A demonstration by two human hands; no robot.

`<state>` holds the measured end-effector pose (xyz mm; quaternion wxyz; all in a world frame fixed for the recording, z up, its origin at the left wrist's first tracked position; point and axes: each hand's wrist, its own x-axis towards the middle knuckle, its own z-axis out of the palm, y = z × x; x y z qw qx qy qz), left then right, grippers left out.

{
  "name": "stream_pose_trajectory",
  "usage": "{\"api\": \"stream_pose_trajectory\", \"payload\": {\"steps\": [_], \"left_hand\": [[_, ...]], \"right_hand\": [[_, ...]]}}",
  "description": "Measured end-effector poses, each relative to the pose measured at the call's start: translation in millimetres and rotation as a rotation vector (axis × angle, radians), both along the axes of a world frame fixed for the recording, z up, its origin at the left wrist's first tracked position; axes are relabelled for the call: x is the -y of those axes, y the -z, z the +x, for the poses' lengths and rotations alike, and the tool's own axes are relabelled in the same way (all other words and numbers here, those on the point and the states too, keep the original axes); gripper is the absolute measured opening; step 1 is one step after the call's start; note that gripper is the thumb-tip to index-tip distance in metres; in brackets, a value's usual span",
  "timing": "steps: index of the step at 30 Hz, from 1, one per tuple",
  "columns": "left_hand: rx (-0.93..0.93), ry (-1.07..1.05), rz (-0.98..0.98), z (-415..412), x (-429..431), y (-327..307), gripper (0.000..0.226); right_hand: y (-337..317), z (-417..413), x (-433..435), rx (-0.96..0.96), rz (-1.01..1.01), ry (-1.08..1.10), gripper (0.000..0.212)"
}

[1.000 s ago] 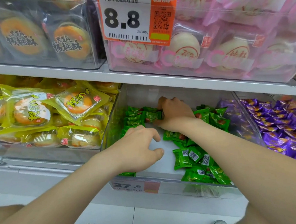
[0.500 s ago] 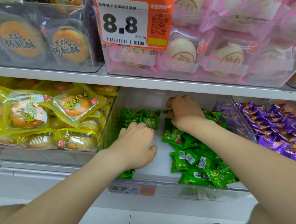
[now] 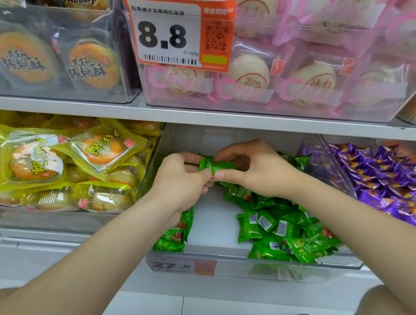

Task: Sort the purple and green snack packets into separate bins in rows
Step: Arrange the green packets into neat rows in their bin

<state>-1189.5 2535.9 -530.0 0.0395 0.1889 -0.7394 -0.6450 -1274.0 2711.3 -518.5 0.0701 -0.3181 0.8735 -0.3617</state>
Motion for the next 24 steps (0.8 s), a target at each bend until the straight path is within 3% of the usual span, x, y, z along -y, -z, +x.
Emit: {"api": "stream_pose_trajectory", "payload": {"steps": [2,4,8,11,19,24], "left_hand": [[0.007,0.015,-0.057,0.9,0.6,0.2,0.022],[0.019,0.056,-0.232,3.0,0.8,1.5,0.016],[0.102,0.340,-0.954,13.6,-1.5,2.7,0.037],[0.195,0.506,-1.237,23.3,-8.3,6.9,0.048],[0.229,0.568,-1.289,26.2,-5.7,8.7,0.048],[0.217,0.558,-1.290,25.3,-4.0,9.2,0.049]], "right_hand": [[2.6,-2.4,-3.6,0.141,0.007,0.009,0.033],[2.0,-6.3,-3.8,0.154,0.066,0.070,0.028],[6.6,-17.8,5.7,-0.164,0.306,0.205,0.026],[16.0,-19.0,19.5,-0.190,0.336,0.155,0.026],[43.3,-28.4,46.7,-0.321,0.583,0.155,0.029],[46.2,-30.5,48.2,-0.347,0.546,0.106,0.027]]}}
